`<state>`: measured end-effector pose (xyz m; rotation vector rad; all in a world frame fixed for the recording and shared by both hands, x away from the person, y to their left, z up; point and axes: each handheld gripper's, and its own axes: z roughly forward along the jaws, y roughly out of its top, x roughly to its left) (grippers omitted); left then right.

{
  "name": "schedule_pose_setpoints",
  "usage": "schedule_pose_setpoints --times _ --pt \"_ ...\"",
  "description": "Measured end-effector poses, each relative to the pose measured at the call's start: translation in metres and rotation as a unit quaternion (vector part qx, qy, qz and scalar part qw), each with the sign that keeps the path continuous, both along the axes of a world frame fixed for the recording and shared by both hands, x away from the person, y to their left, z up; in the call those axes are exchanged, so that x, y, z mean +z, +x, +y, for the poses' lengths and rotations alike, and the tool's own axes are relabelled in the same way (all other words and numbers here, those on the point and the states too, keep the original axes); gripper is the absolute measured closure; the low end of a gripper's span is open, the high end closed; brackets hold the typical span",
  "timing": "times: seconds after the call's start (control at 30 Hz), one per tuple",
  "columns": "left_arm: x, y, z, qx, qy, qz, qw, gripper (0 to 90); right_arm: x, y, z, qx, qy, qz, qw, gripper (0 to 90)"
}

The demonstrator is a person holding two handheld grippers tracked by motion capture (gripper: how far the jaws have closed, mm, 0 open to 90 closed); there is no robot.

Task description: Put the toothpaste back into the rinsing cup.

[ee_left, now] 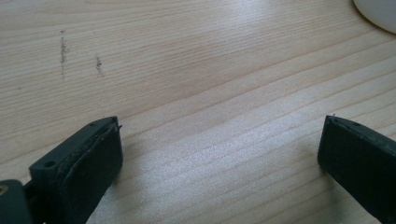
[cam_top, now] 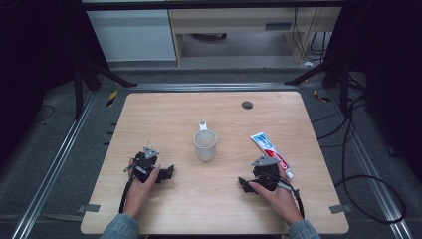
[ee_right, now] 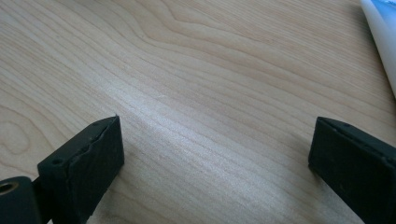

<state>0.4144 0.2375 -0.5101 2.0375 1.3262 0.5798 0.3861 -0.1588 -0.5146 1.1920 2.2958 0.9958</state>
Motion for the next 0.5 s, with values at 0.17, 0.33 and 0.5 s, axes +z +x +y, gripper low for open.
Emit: schedule_pose_setpoints --times 0.17,0.33,0.5 --pt "0.0000 0.0000 0.0000 0.000 0.000 0.000 1.0000 0.0 -0.0001 0.0031 -0.0005 0.002 -0.001 -0.001 1.0000 3.5" --pt "0.0000 0.0002 0.0001 -0.002 0.000 0.000 1.0000 0.0 0.0003 0.0047 0.0000 -0.004 -0.002 -0.001 1.0000 4.0" --pt "0.0000 0.0005 0.0002 -0.003 0.000 0.001 1.0000 0.0 0.0078 0.0020 0.0001 -0.015 -0.017 -0.008 0.9997 10.5"
